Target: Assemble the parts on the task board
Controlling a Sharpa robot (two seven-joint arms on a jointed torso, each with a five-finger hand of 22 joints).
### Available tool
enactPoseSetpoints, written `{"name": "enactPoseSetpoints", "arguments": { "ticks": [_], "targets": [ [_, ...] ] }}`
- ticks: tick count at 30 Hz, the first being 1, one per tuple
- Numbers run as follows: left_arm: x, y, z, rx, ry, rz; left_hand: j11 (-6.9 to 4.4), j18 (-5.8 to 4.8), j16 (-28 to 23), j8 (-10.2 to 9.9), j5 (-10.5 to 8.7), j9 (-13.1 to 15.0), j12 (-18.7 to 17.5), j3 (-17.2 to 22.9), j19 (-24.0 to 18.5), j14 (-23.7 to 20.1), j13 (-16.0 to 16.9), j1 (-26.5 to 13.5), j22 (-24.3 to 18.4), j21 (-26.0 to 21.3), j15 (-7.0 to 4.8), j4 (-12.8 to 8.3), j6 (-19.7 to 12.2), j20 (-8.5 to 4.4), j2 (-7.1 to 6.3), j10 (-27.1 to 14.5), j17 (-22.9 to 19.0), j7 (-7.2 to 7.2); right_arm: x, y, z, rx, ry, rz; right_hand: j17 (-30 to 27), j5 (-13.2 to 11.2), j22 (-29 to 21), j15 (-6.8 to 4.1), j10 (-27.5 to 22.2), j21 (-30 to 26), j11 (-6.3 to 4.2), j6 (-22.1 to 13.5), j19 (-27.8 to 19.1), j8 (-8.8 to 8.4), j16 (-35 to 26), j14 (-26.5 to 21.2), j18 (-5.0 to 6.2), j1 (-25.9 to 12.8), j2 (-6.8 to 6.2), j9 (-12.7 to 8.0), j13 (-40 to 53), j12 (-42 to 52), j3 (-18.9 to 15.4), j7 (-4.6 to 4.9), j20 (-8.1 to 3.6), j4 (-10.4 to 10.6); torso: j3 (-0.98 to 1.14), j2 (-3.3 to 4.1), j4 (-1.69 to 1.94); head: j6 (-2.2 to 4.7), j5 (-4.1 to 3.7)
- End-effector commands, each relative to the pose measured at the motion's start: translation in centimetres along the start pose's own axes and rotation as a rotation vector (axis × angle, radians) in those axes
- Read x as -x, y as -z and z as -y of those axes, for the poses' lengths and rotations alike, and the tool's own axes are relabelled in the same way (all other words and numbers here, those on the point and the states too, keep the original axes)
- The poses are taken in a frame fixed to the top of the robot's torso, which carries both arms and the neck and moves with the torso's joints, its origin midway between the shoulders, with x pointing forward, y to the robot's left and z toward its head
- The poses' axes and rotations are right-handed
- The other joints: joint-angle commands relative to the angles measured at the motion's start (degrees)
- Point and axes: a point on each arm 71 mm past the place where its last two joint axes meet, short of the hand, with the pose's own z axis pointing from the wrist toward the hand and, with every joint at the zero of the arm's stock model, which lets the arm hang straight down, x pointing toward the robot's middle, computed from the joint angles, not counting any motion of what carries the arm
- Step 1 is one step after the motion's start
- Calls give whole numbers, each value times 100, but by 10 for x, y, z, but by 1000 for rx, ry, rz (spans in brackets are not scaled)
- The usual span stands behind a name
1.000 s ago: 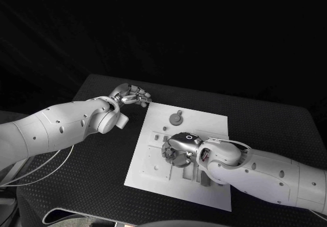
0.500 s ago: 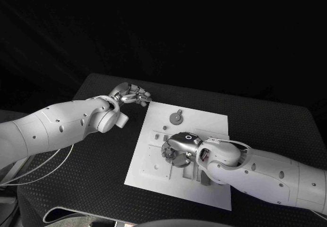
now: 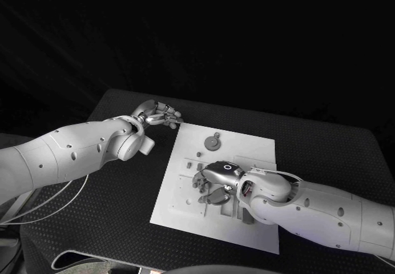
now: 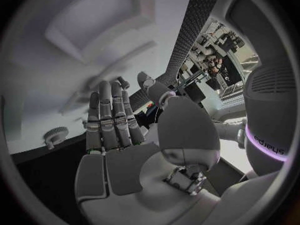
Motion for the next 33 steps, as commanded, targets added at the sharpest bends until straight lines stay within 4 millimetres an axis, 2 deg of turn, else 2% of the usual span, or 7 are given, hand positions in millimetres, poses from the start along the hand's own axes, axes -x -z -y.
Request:
{"name": "enactPoseSetpoints", "arguments": {
  "ticks": [1,8,12,19,26,29,33],
  "targets": [
    [-2,0,1,-5,9,-15,1,18,-34,25,29,-10,13,-26,-18,-20,-9,18,-10,-20,25,2,-14,17,24,-59,8,-16,-11,5,6,-29,-17,-51,22,-7,71,-3,-63,-37,-1,-34,-58,-32,-41,-61,-39,6,-65,-9,13,-25,-79,-21,-19,5,1,0,4,-2,-2],
    [-1,0,1,-5,9,-14,2,18,-37,25,30,-10,12,-27,-20,-21,-11,17,-11,-20,25,3,-15,17,25,-62,12,-16,-8,12,9,-36,-19,-24,70,-6,127,-13,17,-30,-34,4,-53,-6,-32,-43,-40,43,-5,-6,40,29,-130,31,-29,8,4,-1,-1,8,-2],
    [-1,0,1,-4,8,-13,3,18,-39,26,30,-10,13,-27,-20,-21,-13,17,-12,-20,26,3,-15,17,27,-63,15,-16,-3,20,10,-39,-19,2,114,-6,143,-47,141,-6,-105,51,15,20,-2,27,-20,96,47,-3,80,111,-134,51,-41,4,5,1,-9,21,-6],
    [1,0,0,-4,7,-9,3,18,-41,27,30,-11,13,-27,-21,-21,-14,18,-14,-19,26,3,-15,17,29,-64,19,-16,29,32,17,-53,-31,75,169,-6,146,-99,277,28,-176,109,136,52,32,138,12,188,95,-3,128,200,-125,33,-56,0,8,4,-21,87,-91],
    [3,1,-1,-4,7,-10,-7,12,-79,52,33,-5,36,-27,-51,-46,-18,23,-28,-25,37,1,19,27,45,-42,41,-31,69,51,39,-107,-58,134,193,-6,144,-119,417,25,-243,101,166,45,30,186,14,188,112,-15,164,274,-141,32,-55,9,5,9,-16,143,-188],
    [4,0,-1,-2,7,-10,-15,11,-96,65,32,-3,50,-28,-61,-52,-19,24,-35,-24,42,2,37,31,53,-25,52,-38,84,62,50,-128,-74,111,196,-6,139,-119,382,10,-230,83,151,33,15,185,8,157,87,-25,151,247,-161,39,-52,13,11,6,-22,149,-222],
    [5,0,-2,-1,5,-7,-17,10,-102,67,31,-3,55,-30,-65,-53,-20,22,-37,-23,43,2,40,32,52,-21,58,-40,98,78,58,-149,-53,121,179,-7,131,-43,-8,-69,-35,-88,11,-63,-117,33,-37,76,9,-90,11,-42,-180,16,-35,27,16,8,-37,167,-242]
  ]
}}
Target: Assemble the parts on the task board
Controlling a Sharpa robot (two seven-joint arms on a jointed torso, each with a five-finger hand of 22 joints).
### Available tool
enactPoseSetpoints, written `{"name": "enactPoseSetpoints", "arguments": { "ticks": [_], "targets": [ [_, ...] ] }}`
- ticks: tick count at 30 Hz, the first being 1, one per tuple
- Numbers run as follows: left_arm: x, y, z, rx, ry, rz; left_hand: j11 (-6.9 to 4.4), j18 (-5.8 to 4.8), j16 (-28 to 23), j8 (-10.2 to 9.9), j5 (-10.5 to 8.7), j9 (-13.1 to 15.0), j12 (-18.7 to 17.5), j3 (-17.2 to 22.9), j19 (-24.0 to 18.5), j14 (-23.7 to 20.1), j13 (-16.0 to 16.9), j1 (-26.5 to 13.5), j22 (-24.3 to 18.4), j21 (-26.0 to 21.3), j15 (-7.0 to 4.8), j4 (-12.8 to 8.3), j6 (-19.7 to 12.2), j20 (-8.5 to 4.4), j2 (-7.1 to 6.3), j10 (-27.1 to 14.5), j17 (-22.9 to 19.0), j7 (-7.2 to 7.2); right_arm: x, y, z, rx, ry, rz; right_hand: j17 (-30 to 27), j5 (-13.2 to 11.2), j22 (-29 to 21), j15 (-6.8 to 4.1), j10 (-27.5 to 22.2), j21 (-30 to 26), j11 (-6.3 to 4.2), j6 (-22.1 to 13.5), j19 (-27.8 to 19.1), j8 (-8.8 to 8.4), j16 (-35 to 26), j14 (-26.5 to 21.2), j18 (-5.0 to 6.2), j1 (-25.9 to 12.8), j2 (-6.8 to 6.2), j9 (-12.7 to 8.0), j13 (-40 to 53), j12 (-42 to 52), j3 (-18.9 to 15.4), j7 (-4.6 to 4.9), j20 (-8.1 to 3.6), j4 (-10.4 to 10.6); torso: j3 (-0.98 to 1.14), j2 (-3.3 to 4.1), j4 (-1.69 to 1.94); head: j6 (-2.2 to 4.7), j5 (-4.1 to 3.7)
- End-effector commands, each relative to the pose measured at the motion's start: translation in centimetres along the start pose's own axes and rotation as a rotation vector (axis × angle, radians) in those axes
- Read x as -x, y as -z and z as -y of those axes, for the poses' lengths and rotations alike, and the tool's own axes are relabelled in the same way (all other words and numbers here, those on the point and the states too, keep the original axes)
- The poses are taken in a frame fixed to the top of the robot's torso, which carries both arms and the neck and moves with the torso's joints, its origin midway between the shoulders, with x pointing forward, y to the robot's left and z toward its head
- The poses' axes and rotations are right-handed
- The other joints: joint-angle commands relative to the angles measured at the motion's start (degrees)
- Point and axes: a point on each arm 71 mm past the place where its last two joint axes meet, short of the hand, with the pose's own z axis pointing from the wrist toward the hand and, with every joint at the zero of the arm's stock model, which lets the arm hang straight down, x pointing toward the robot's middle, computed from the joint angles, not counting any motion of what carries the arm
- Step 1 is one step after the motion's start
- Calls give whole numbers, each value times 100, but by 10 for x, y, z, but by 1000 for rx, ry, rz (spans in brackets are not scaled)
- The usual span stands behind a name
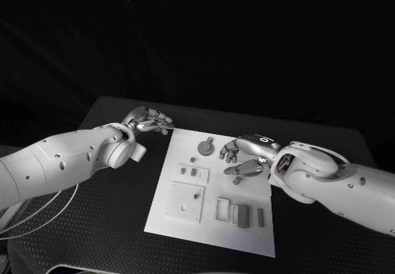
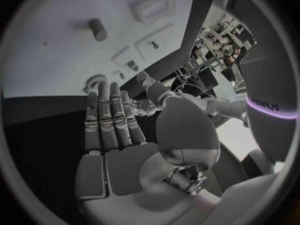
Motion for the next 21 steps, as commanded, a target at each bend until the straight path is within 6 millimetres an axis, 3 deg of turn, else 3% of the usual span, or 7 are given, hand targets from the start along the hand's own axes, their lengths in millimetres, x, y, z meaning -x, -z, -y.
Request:
{"name": "enactPoseSetpoints", "arguments": {
  "ticks": [1,5,9,12,15,18,21],
  "targets": [
    [-1,-1,1,-10,8,-14,-17,10,-24,38,31,1,12,-31,-45,-31,-10,22,-7,-24,21,1,19,12,52,20,7,-20,2,7,2,4,-29,-54,-11,-6,121,44,-247,-35,118,-114,-140,-62,-87,-113,-11,-49,-97,-38,-97,-179,-36,-39,18,8,9,2,-17,14,-19],
    [-2,-2,1,-10,8,-15,-18,10,-29,38,31,-1,13,-33,-49,-34,-11,21,-9,-24,23,1,17,14,48,19,10,-20,5,15,12,-26,10,-65,-33,-5,122,195,-707,-49,253,-356,-480,-166,-269,-416,-119,-85,-336,-92,-290,-485,92,-243,49,155,16,-4,-12,9,-50],
    [-1,-2,1,-9,8,-15,-17,9,-39,37,31,-3,14,-35,-56,-41,-14,18,-13,-25,26,1,14,17,44,17,16,-19,2,18,20,-50,46,-91,-99,0,132,408,-844,-39,320,-453,-892,-159,-529,-875,-250,-52,-542,-80,-395,-584,262,-315,71,374,16,-4,-5,48,-51],
    [0,-2,0,-5,6,-10,-17,8,-43,36,32,-4,15,-35,-59,-42,-15,18,-15,-25,27,2,12,17,46,17,18,-18,-8,19,24,-67,129,-148,-95,-3,138,416,-830,-19,305,-477,-917,-152,-535,-889,-259,-34,-569,-72,-410,-579,291,-325,64,425,25,4,-13,49,-57],
    [0,-3,0,-6,6,-11,-18,10,-48,36,35,-5,16,-28,-61,-43,-18,26,-17,-24,28,2,11,18,58,15,24,-19,-17,20,25,-70,153,-173,-69,-3,144,389,-632,28,222,-467,-847,-121,-488,-815,-238,-55,-569,-53,-379,-471,289,-324,47,497,26,2,-18,56,-65],
    [-1,-4,0,-8,6,-14,-17,10,-52,36,36,-6,16,-26,-63,-44,-19,28,-19,-23,29,3,9,18,62,14,27,-18,-26,20,24,-64,170,-187,-39,-4,141,324,-532,86,185,-408,-719,-67,-424,-700,-197,-29,-550,-27,-373,-423,270,-275,23,495,12,-9,14,47,-90],
    [-2,-4,0,-9,7,-17,-16,9,-55,35,35,-7,17,-25,-65,-44,-21,27,-20,-23,30,4,8,20,64,13,30,-17,-32,21,25,-66,191,-197,-2,-6,138,239,-350,162,118,-175,-531,79,-334,-518,-141,9,-486,33,-345,-332,237,-150,-5,456,7,-11,34,33,-118]
  ]
}}
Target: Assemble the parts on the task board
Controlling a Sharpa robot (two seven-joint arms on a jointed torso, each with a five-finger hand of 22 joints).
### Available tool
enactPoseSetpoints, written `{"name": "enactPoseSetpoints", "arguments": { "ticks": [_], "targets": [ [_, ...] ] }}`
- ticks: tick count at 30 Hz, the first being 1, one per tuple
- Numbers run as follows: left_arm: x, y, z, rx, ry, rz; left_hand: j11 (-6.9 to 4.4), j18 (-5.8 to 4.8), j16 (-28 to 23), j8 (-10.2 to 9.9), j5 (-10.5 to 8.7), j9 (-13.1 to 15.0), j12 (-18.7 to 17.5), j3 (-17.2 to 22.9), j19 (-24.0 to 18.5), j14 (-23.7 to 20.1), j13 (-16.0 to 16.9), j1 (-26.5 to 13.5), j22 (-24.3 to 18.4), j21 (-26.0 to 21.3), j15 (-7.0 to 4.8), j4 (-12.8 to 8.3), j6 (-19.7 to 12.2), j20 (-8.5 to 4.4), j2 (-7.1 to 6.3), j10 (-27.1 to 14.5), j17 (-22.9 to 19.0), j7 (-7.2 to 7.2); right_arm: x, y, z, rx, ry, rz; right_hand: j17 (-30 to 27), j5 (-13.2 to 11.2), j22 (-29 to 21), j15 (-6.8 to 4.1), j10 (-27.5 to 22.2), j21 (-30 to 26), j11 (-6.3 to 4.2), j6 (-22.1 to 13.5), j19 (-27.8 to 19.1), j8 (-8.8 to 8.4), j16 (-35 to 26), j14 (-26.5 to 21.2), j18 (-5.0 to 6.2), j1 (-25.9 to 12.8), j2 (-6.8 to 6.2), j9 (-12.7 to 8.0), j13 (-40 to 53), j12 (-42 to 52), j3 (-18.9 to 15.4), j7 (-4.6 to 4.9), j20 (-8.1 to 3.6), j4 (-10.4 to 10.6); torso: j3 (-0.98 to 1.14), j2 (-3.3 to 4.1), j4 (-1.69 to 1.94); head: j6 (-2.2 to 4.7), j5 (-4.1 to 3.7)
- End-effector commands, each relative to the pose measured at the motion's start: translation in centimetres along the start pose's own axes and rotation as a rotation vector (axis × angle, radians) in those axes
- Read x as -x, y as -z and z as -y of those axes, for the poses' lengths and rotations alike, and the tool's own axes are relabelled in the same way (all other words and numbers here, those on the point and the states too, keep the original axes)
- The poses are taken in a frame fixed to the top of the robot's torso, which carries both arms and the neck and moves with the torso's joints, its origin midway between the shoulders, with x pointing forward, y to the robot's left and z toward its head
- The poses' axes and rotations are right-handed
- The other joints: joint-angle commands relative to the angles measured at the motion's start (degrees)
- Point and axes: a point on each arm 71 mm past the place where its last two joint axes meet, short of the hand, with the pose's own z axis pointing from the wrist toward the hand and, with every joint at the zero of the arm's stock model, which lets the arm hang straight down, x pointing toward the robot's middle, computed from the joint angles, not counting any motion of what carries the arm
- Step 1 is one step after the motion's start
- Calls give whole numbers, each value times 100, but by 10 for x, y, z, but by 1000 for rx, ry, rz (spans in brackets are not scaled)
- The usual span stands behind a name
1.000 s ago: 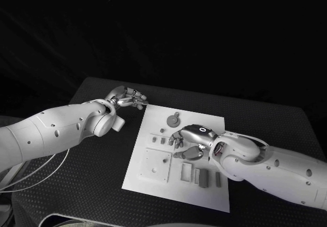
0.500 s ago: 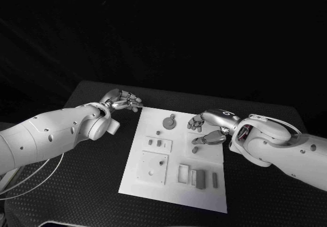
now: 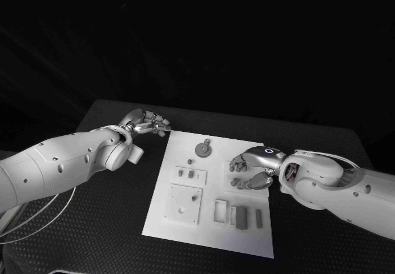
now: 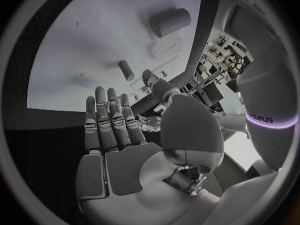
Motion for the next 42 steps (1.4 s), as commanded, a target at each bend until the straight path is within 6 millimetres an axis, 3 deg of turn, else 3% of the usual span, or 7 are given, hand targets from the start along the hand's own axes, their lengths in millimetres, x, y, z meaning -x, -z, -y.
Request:
{"name": "enactPoseSetpoints", "arguments": {
  "ticks": [1,8,17,25,35,41,42],
  "targets": [
    [-2,-1,1,-12,10,-19,-16,9,-33,36,35,-8,17,-25,-44,-24,-10,0,-8,-23,9,4,8,0,44,12,10,-17,-8,-1,0,-7,86,-39,19,-5,135,-50,134,52,-45,142,120,84,47,101,90,45,56,33,26,74,-58,50,-13,-36,-13,-8,36,-17,-37],
    [1,0,0,-9,8,-15,-15,8,-38,36,36,-9,17,-24,-48,-26,-12,-2,-10,-23,10,6,7,2,49,10,14,-16,-14,-2,-2,3,85,-47,33,-5,128,-118,456,84,-102,300,278,173,93,259,135,95,203,65,93,225,-114,79,-31,-174,-17,-1,18,-28,8],
    [-1,0,1,-9,10,-19,-14,7,-46,36,35,-11,19,-25,-53,-29,-15,-7,-14,-23,13,8,5,4,54,8,21,-15,-17,-7,-8,24,80,-16,83,-4,120,-321,928,197,-311,480,722,242,243,702,262,201,645,71,221,421,-135,120,-72,-484,-22,-8,34,-57,-46],
    [2,1,-1,-2,7,-10,-13,7,-50,36,35,-11,20,-26,-54,-29,-17,-10,-16,-22,14,8,4,5,53,7,25,-15,-23,-12,-9,25,73,-6,89,-4,114,-362,1014,202,-348,552,820,261,259,801,290,186,751,67,251,440,-153,111,-77,-496,-23,-9,32,-69,-36],
    [1,1,0,-3,8,-13,-14,7,-57,37,34,-12,22,-29,-58,-32,-19,-16,-18,-21,16,8,4,7,51,7,32,-15,-26,-13,-10,19,78,10,109,-4,117,-431,1167,220,-413,692,979,303,294,964,338,188,892,65,303,476,-168,59,-88,-498,-23,-9,24,-91,-13],
    [1,1,-1,-3,7,-12,-14,7,-60,38,34,-13,23,-29,-60,-33,-20,-17,-19,-21,16,7,4,7,51,7,34,-15,-25,-13,-11,24,83,23,193,-4,121,-517,1382,262,-511,885,1149,385,406,1177,389,191,1094,98,390,567,-173,-22,-104,-506,-20,-6,23,-95,-14],
    [1,1,-1,-3,7,-12,-14,7,-61,38,34,-13,23,-29,-61,-33,-20,-17,-20,-21,17,7,4,7,51,7,35,-15,-25,-13,-12,28,83,29,225,-4,121,-548,1440,280,-540,950,1210,413,440,1235,410,184,1183,112,420,592,-176,-52,-111,-511,-19,-6,23,-97,-14]
  ]
}}
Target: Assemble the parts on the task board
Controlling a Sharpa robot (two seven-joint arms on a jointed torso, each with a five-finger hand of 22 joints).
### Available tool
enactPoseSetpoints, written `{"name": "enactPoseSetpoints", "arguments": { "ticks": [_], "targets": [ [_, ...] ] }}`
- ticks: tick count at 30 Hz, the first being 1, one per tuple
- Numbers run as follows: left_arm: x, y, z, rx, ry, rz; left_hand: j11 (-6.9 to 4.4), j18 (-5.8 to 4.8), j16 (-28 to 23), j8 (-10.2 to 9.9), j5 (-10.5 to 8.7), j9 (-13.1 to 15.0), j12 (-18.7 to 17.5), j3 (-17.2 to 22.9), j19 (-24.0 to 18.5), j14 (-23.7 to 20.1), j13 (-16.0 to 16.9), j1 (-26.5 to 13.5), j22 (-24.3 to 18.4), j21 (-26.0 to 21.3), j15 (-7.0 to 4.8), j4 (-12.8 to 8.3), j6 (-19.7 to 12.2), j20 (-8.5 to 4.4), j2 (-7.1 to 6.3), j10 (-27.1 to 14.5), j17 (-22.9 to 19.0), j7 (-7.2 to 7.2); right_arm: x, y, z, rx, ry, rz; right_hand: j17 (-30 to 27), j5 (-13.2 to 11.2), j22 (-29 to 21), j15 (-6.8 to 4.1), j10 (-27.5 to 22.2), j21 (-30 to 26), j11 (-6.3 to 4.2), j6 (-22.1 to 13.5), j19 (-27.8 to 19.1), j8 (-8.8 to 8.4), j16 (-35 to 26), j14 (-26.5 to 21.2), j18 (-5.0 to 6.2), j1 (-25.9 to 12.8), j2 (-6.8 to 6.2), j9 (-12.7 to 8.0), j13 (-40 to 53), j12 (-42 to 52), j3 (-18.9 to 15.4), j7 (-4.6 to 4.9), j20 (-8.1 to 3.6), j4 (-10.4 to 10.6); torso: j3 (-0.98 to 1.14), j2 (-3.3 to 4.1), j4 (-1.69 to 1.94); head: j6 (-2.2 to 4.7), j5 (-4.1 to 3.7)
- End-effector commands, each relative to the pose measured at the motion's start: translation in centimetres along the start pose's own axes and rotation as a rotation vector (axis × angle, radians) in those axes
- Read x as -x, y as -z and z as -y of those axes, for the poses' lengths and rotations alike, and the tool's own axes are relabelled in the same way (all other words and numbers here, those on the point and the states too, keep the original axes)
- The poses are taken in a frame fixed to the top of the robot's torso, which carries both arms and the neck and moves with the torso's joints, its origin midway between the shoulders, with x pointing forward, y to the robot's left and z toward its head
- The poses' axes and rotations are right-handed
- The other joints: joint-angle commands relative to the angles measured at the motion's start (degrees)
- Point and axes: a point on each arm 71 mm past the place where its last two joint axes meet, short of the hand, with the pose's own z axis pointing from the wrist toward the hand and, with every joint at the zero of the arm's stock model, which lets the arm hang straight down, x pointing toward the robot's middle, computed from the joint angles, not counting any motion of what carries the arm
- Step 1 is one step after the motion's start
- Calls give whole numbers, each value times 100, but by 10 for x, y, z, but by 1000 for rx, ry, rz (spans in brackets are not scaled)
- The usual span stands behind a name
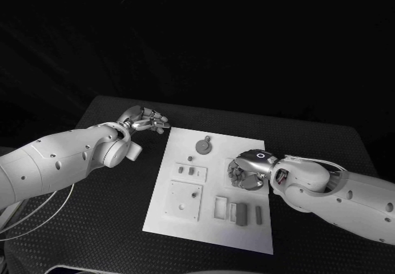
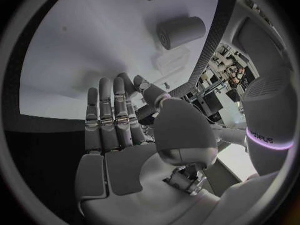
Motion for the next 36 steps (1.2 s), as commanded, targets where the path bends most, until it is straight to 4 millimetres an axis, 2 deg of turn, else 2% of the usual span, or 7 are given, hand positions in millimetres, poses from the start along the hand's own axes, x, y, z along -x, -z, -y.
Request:
{"name": "enactPoseSetpoints", "arguments": {
  "ticks": [1,5,13,22,31,35,36],
  "targets": [
    [-2,0,2,-8,7,-11,-13,7,-39,38,34,-9,23,-29,-40,-33,-6,-17,-9,-21,17,7,4,-13,51,7,8,-15,1,-1,-5,18,14,31,54,-4,121,-41,109,49,-35,120,101,64,67,105,70,0,118,32,47,55,-12,-48,-8,-24,3,1,-3,-7,0],
    [-2,-1,2,-9,8,-11,-13,8,-41,38,34,-10,24,-29,-42,-34,-7,-17,-10,-21,17,7,4,-12,51,6,10,-15,2,0,-5,17,16,35,128,-4,117,-99,222,76,-89,234,222,109,130,211,109,2,200,64,115,101,-43,-102,-19,-27,3,1,-1,-9,1],
    [-1,0,1,-9,7,-9,-13,8,-44,39,34,-11,25,-30,-43,-34,-9,-19,-12,-21,18,7,3,-12,53,5,15,-15,4,4,-8,18,-11,42,190,-4,112,-131,277,78,-117,292,293,127,160,262,134,18,215,88,169,116,-69,-130,-22,-30,0,-4,0,-12,18],
    [-1,0,1,-9,7,-9,-13,8,-48,39,34,-11,25,-30,-45,-34,-11,-19,-13,-20,19,5,2,-11,52,3,19,-14,29,5,-21,63,-53,118,212,-4,110,-138,289,76,-124,305,314,128,166,274,142,29,213,96,188,117,-76,-136,-23,-31,-10,-8,5,-5,50],
    [-2,0,2,-10,8,-10,-12,9,-52,39,34,-13,26,-31,-46,-34,-13,-19,-15,-19,19,4,1,-11,51,2,25,-14,32,-17,-55,175,-136,121,227,-4,105,-137,280,61,-122,296,315,117,157,264,144,37,236,97,201,104,-78,-131,-19,-32,-11,-2,-19,1,121],
    [-3,0,2,-11,8,-13,-12,9,-54,39,33,-13,27,-31,-47,-34,-14,-20,-16,-18,19,4,0,-10,51,1,28,-14,31,-32,-75,228,-158,120,237,-3,103,-135,276,51,-119,289,313,109,152,258,143,37,258,99,210,96,-82,-127,-16,-32,-6,3,-5,1,105],
    [-4,-1,3,-12,9,-14,-12,9,-55,39,33,-13,27,-32,-47,-34,-14,-21,-16,-18,19,5,0,-10,51,1,29,-14,30,-35,-81,241,-161,119,239,-3,103,-134,275,49,-119,287,313,108,150,256,143,37,262,99,211,94,-83,-126,-15,-33,-10,-1,-3,1,126]
  ]
}}
